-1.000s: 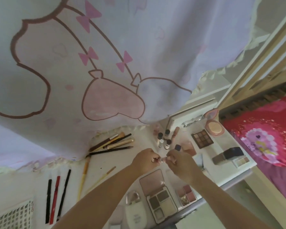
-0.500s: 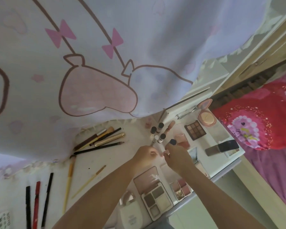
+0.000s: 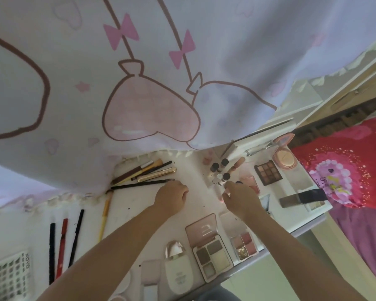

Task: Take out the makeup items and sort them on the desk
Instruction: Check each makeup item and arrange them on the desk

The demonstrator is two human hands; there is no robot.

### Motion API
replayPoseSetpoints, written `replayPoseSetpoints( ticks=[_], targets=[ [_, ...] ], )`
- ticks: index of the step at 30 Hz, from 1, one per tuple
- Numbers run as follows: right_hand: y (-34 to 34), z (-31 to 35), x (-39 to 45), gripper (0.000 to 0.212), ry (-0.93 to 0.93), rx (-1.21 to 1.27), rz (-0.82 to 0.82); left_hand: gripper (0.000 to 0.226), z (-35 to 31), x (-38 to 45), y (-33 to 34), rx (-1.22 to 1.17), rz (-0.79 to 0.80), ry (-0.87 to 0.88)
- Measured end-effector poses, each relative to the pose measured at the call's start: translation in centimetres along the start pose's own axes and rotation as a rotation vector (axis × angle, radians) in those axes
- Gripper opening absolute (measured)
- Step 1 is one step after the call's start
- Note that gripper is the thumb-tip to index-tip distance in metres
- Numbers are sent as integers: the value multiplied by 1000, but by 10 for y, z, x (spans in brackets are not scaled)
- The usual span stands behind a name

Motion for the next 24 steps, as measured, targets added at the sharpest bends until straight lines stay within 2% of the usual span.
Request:
replayPoseSetpoints(
  ticks=[2, 6, 13, 17, 21, 24],
  targets=[
    [4, 1, -4, 32, 7, -8, 10, 47, 1, -4, -3, -7, -23, 17],
    [5, -1, -12, 35, 15, -24, 6, 33, 3, -10, -5, 64, -42, 17],
    [-21, 9, -32, 36, -44, -138, -102, 35, 19, -31, -16, 121, -94, -9],
    [-32, 53, -38, 36, -221, -185, -184, 37, 48, -56, -24, 156, -102, -128],
    [-3, 109, -28, 34, -455, -253, -48, 38, 81, -87, -30, 197, -116, -270],
    [26, 134, -15, 33, -552, -315, 75, 38, 98, -109, -25, 138, -125, -336]
  ],
)
Point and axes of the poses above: each hand's wrist, its own x-axis towards the middle knuckle, its own y-axis out of the palm, z = x × y, the point moved 7 cm from there along x, towards the middle knuckle, and after that the axes turned 5 degrees about -y, right-handed, at the moved point
